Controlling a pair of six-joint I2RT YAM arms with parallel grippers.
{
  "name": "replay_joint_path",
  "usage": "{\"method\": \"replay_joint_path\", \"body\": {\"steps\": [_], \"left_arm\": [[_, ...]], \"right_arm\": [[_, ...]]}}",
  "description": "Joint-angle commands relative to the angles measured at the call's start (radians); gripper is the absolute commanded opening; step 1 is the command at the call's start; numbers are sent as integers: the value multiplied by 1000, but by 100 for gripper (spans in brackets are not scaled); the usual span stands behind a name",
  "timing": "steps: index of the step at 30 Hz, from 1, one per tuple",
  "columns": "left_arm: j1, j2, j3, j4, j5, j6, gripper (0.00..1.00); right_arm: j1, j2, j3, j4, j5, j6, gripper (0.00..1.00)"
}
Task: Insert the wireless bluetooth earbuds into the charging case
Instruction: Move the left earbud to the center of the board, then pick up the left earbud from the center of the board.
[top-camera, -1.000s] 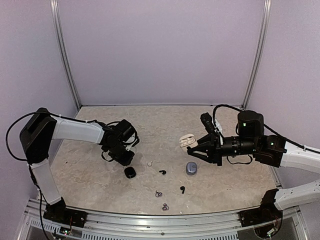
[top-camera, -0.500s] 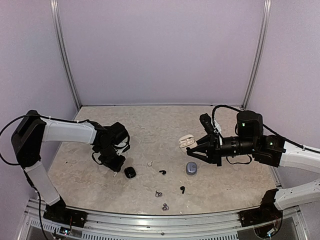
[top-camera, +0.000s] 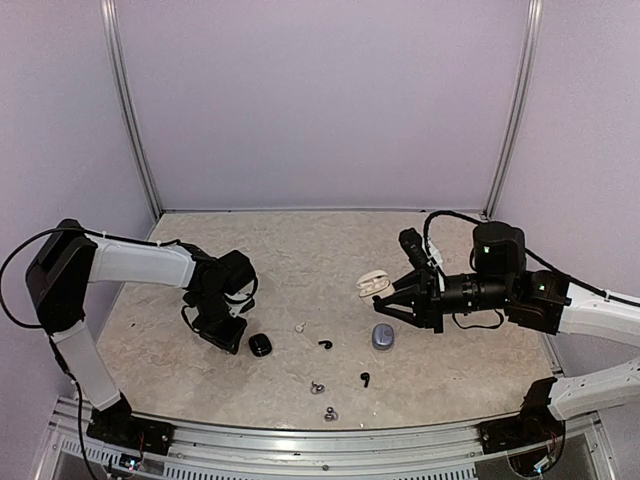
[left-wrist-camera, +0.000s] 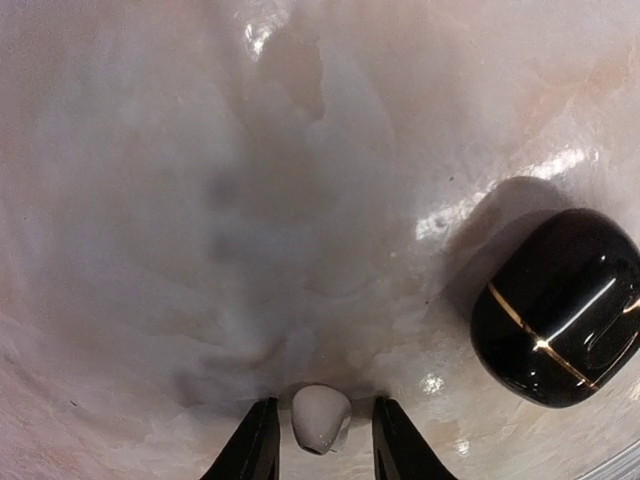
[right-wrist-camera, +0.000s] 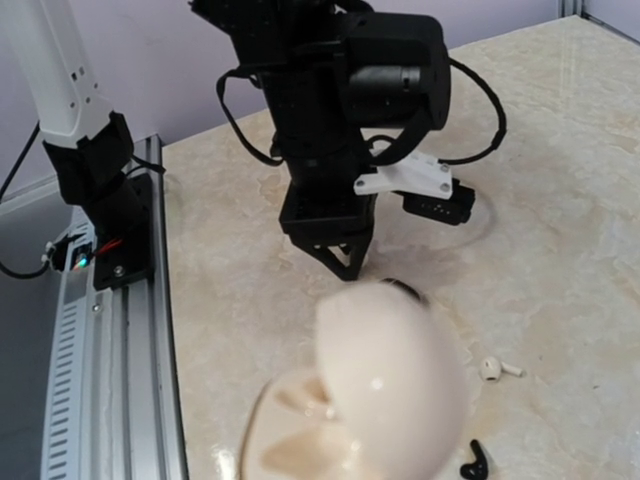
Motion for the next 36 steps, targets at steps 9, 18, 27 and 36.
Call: {"method": "replay_joint_path", "body": {"steps": [9,18,27,36], "left_arm": [[8,91,110,-40,-3,6,31],[0,83,104,-66,9,-8,29],[-3,65,89,-79,-14,-19,25],[-5,50,84,-91,-16,-28,27]], "right_arm": [[-11,1,-17,29,-10,-10,6],[-12,-4,-17,25,-8,-16,6],[-12,4,-17,29,-14,-16,6],[-13,-1,-22,29,-14,-11,6]]}}
